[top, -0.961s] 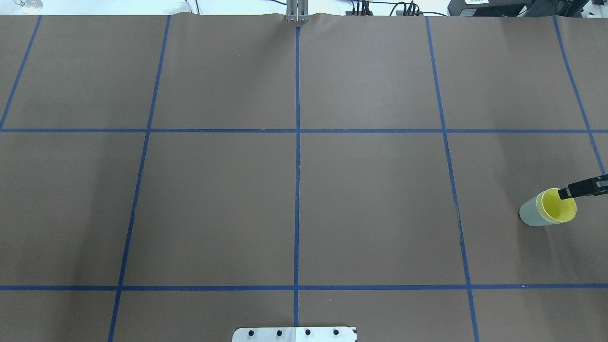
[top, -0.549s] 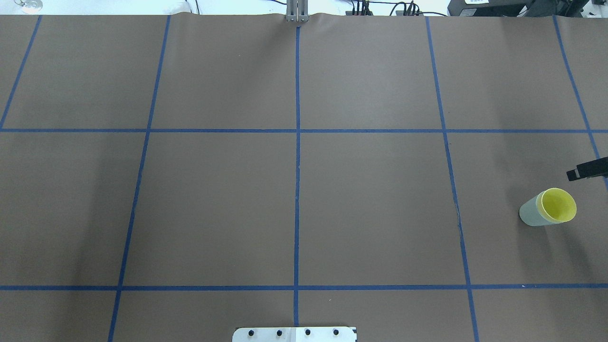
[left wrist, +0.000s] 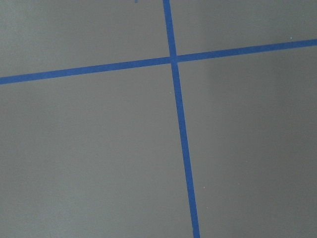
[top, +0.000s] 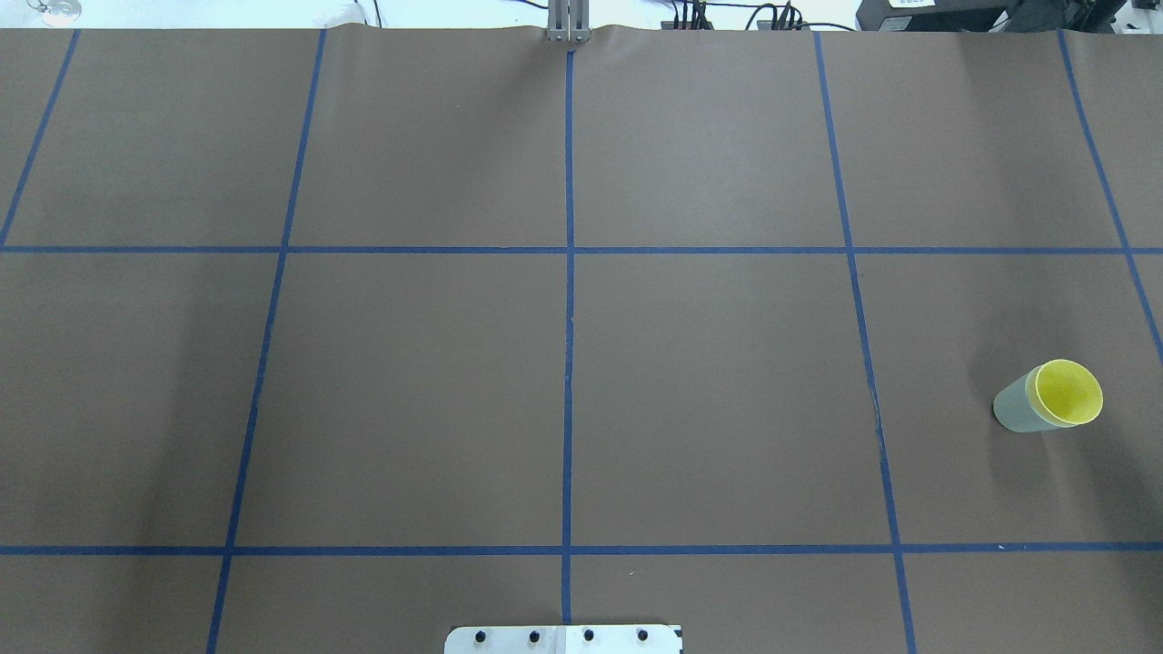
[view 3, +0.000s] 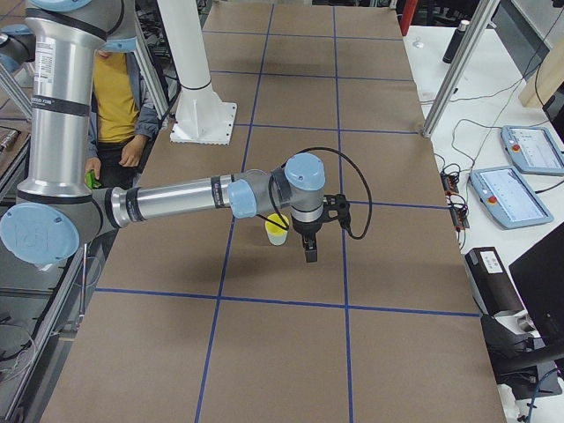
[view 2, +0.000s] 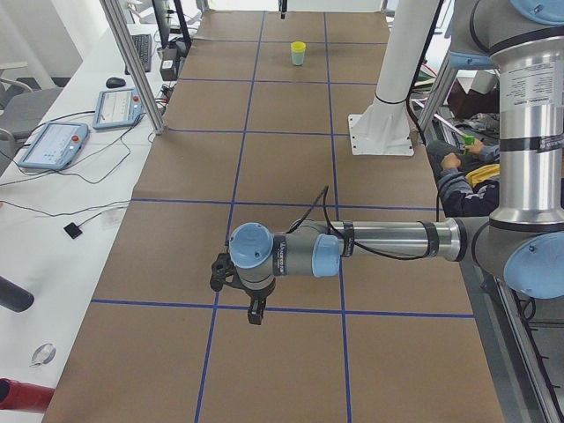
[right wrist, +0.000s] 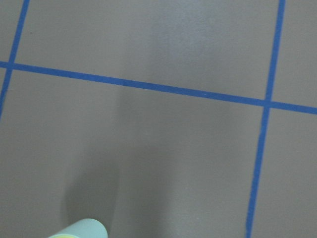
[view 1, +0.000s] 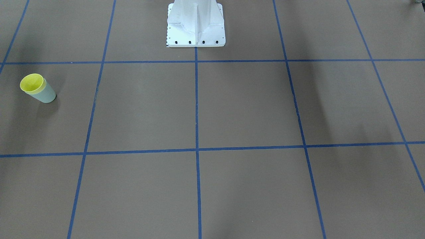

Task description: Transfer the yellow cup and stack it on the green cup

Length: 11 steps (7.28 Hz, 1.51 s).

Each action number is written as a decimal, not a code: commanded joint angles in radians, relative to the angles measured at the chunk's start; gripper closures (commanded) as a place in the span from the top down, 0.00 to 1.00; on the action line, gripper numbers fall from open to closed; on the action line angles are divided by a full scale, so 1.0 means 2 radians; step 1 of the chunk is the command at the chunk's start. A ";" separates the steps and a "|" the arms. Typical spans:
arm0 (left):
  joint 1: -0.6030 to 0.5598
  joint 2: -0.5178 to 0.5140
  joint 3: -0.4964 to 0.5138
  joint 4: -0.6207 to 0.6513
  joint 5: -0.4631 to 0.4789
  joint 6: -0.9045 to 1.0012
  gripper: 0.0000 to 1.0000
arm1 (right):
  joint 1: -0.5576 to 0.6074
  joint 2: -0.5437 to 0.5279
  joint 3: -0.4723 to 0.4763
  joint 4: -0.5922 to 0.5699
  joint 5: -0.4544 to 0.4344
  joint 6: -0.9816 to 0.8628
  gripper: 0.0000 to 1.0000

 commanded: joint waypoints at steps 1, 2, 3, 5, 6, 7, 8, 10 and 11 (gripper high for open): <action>0.000 0.000 0.001 0.000 0.001 0.001 1.00 | 0.045 -0.024 -0.003 -0.058 -0.021 -0.128 1.00; 0.000 0.000 0.000 0.000 0.001 0.005 1.00 | 0.050 -0.032 -0.004 -0.059 -0.022 -0.126 1.00; 0.000 0.000 0.000 0.002 0.000 0.000 1.00 | 0.051 -0.035 -0.018 -0.059 -0.021 -0.125 1.00; -0.001 0.013 -0.008 0.002 0.006 0.002 1.00 | 0.051 -0.035 -0.029 -0.059 -0.021 -0.126 1.00; -0.003 0.012 -0.019 0.003 0.008 0.002 1.00 | 0.051 -0.035 -0.031 -0.059 -0.021 -0.126 1.00; -0.011 0.010 -0.022 0.003 0.008 0.000 1.00 | 0.051 -0.036 -0.031 -0.059 -0.021 -0.126 1.00; -0.014 0.010 -0.025 0.003 0.009 0.000 1.00 | 0.051 -0.037 -0.031 -0.059 -0.021 -0.126 1.00; -0.015 0.014 -0.029 0.003 0.008 0.001 1.00 | 0.051 -0.037 -0.031 -0.059 -0.021 -0.126 1.00; -0.015 0.021 -0.029 0.003 0.008 0.002 1.00 | 0.051 -0.037 -0.037 -0.059 -0.020 -0.126 1.00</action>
